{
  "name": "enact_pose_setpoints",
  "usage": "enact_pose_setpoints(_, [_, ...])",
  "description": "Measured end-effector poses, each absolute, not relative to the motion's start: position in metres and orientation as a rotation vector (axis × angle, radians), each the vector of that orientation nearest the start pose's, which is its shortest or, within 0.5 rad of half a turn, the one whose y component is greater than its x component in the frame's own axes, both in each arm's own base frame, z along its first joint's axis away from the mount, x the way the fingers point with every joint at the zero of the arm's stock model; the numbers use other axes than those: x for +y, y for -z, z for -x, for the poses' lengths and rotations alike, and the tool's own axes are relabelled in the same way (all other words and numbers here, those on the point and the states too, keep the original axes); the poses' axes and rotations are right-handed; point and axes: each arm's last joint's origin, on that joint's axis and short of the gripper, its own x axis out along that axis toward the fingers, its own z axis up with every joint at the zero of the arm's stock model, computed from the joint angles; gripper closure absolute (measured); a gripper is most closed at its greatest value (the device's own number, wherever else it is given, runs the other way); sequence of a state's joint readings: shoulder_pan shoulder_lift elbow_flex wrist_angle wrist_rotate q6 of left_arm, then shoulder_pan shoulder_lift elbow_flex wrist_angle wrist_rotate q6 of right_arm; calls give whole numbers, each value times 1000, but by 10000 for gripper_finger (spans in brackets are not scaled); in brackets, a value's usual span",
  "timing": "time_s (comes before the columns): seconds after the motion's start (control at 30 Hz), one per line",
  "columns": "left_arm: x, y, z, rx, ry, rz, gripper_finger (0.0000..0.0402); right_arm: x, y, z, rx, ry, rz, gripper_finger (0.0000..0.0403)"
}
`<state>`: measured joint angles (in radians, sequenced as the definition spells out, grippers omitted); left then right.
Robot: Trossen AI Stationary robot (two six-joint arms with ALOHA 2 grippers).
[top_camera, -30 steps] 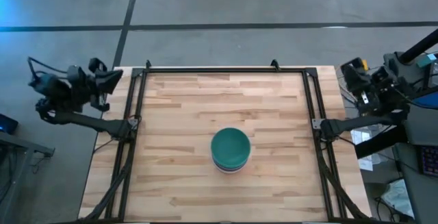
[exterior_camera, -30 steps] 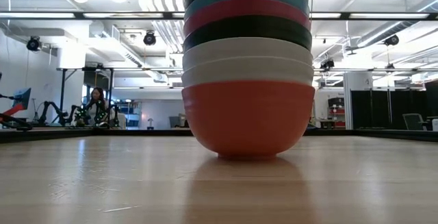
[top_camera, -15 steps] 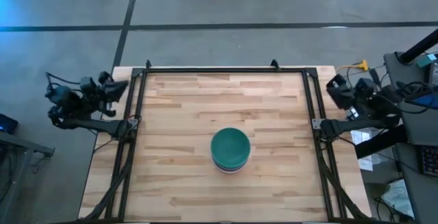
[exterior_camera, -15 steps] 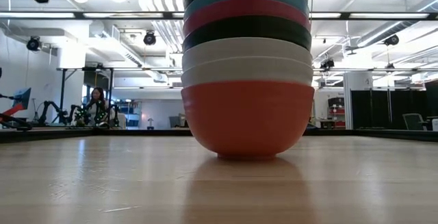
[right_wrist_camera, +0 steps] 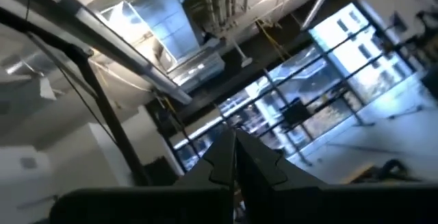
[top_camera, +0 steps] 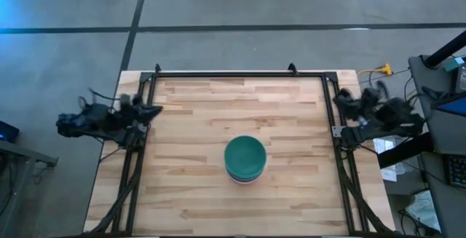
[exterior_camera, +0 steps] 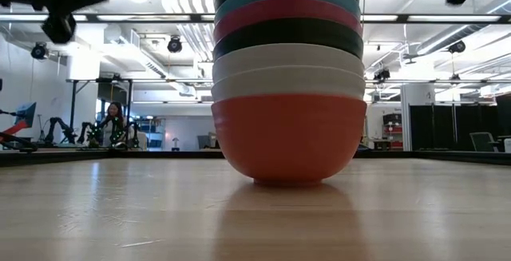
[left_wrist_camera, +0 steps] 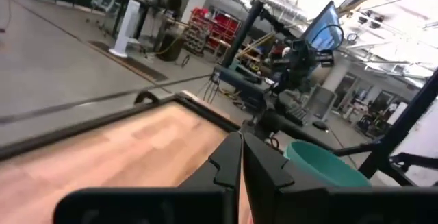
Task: Nest bowls inside each other
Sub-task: Return to Home Position
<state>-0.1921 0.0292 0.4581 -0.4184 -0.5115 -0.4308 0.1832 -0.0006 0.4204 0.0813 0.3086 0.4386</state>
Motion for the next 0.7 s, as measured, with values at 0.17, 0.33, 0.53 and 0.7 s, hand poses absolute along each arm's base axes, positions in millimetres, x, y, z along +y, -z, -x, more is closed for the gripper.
enact_pose_setpoints(0.17, [-2, -239, -74, -150, -205, 471, 402, 4, -258, -65, -640, -70, -679, 394])
enact_pose_setpoints(0.33, [-6, -223, -83, -168, -116, 516, 402, 4, -240, -63, -840, -156, -717, 394])
enact_pose_setpoints(0.53, [-6, -221, -83, -167, -108, 526, 402, 5, -235, -69, -743, -124, -683, 394])
enact_pose_setpoints(0.7, [-9, -221, -84, -159, -27, 561, 402, 5, -223, -78, -608, 6, -658, 394])
